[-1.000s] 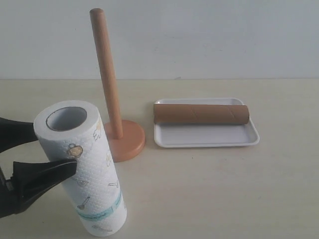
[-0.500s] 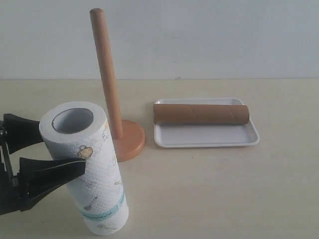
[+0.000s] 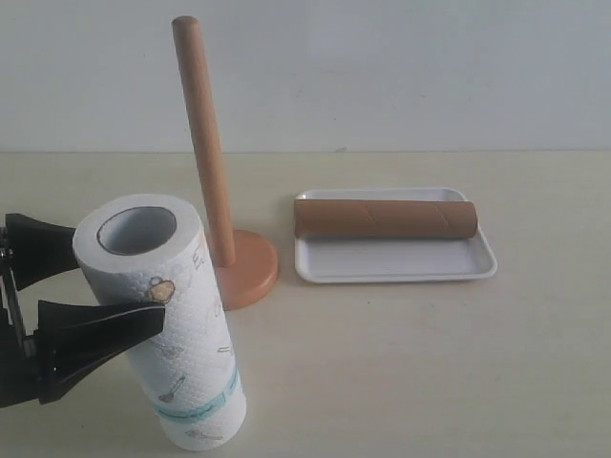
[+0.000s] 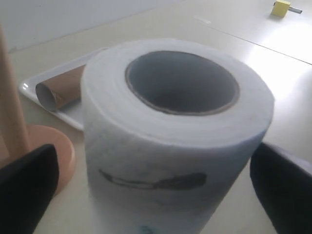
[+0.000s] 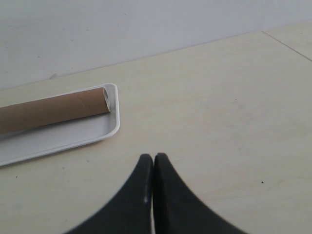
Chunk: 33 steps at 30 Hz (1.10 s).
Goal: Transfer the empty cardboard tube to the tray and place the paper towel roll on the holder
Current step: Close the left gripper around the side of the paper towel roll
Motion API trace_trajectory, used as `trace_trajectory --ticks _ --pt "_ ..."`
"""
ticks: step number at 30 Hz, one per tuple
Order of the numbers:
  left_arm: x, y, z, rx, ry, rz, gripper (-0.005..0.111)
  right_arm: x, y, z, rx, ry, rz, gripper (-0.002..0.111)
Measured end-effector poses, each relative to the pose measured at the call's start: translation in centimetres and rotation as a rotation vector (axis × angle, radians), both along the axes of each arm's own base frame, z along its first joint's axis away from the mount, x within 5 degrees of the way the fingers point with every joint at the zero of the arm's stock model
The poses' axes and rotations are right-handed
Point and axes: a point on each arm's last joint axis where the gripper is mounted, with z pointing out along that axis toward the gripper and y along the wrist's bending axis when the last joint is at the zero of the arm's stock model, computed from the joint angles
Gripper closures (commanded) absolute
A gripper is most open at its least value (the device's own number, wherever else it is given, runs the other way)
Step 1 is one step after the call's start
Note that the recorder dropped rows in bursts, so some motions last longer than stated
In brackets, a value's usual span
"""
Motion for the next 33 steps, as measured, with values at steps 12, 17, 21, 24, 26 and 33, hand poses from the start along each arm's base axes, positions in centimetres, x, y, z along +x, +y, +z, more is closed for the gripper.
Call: trace_trajectory --ticks 12,17,21,24,26,33 --pt "-0.1 -0.1 0.1 -0.010 -0.002 -0.011 -0.003 0.0 0.0 0.0 0.002 0.000 0.000 0.108" --pt "-0.1 -0.1 0.1 -0.010 -0.002 -0.011 -0.003 0.0 0.0 0.0 0.002 0.000 0.000 0.108" --pt "-0.1 -0.1 0.1 -0.011 -0.003 -0.012 -0.003 0.0 0.0 0.0 0.002 0.000 0.000 0.108" --pt "0.2 -0.1 0.0 -0.016 0.010 -0.018 -0.003 0.0 0.0 0.0 0.002 0.000 0.000 0.108" --pt "0.5 -0.1 -0.2 -0.016 0.023 -0.018 -0.003 0.0 0.0 0.0 0.002 0.000 0.000 0.108" --pt "1.6 -0.2 -0.9 -0.023 0.068 -0.026 -0.003 0.0 0.0 0.0 0.002 0.000 0.000 0.108"
